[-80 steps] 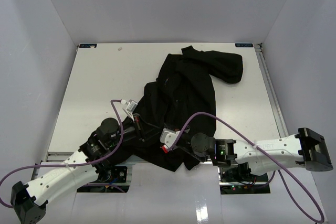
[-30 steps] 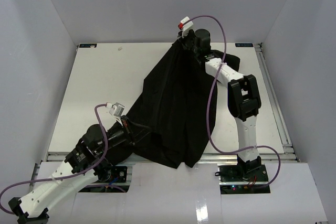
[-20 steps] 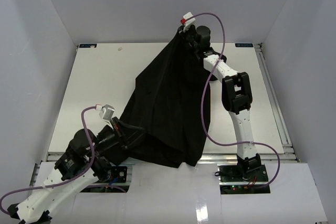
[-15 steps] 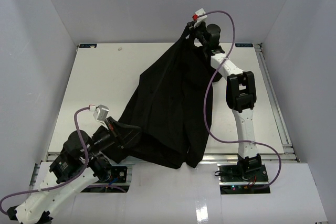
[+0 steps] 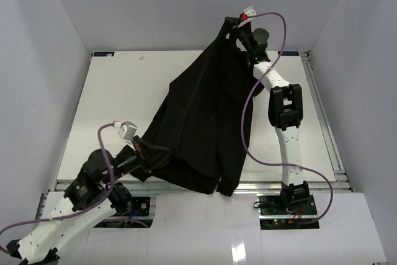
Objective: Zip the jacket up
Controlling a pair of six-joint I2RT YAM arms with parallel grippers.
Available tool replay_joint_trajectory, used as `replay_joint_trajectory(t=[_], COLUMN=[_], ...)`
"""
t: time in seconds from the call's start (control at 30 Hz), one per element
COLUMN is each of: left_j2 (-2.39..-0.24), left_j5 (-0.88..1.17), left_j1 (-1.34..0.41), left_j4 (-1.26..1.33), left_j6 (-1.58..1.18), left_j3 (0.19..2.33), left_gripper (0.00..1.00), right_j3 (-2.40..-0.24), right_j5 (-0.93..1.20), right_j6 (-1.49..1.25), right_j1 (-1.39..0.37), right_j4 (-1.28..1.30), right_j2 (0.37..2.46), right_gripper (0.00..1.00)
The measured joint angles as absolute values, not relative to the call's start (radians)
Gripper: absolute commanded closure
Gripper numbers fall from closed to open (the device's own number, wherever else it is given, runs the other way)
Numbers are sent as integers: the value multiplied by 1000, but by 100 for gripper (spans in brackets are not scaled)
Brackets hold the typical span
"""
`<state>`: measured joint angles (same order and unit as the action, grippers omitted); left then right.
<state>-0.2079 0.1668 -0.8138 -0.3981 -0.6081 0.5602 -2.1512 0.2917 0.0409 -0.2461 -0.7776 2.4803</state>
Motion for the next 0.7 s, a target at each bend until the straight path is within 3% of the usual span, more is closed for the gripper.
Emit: replay_joint_trajectory(t=[0.2,0.3,0.33,0.47,0.53,0.57,0.63,0.7], left_j2=[-493,-702,-752,-838,-827,-817,-796,-768], left_j5=[215,233,239,252,249,247,227,175], left_j1=[-819,-821,-821,-827,-829,-831,-833,-835], left_j4=[-112,-1,28,105,121,126,116,84], left_j6=[-660,-671,-673,-678,-678,-678,-677,-668], left_j3=[358,337,336,335,335,335,342,355], left_gripper=[100,96,91,59,45,37,15,4], right_j3=[-2190,-2201,-2203,-2197,-2148,-2114,-2015,-1872], right_j5=[278,268,264,241,230,225,210,190], right_j6=[-51,-79,-87,-108,-119,-128,-151,-193], right_j1=[-193,-185,-184,-184,-185,-185,-185,-181], right_j4=[-841,-853,-854,-863,-886,-894,-917,-926], right_j2=[2562,2604,2614,2627,2600,2580,2524,2433], right_gripper=[91,81,77,43,14,5,10,10])
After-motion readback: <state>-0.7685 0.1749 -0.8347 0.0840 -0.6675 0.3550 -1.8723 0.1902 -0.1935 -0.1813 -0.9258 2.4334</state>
